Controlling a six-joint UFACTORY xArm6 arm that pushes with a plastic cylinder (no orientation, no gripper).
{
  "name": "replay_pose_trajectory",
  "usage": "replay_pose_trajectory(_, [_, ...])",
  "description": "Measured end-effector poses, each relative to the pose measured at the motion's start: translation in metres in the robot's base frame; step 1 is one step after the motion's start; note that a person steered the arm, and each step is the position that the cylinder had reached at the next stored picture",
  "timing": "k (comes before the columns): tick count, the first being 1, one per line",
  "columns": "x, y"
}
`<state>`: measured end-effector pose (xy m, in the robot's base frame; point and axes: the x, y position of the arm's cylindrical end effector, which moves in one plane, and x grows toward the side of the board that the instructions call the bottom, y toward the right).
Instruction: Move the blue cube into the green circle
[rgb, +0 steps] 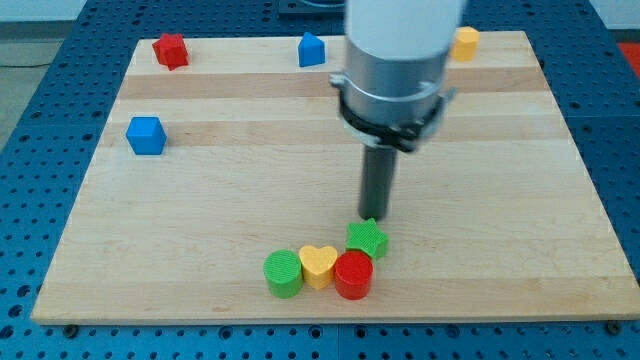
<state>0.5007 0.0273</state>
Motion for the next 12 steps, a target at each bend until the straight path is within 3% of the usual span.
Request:
replay_pose_trajectory(3, [-0.017,-0.229])
replay_pose_trajectory(4, [-0.05,-0.299])
replay_pose_trajectory(5, [-0.1,-0.329])
replay_pose_trajectory(6, [-0.123,-0.314])
replay_pose_trajectory(9, [-0.106,-0.192])
replay_pose_trajectory(12, [-0.081,-0.236])
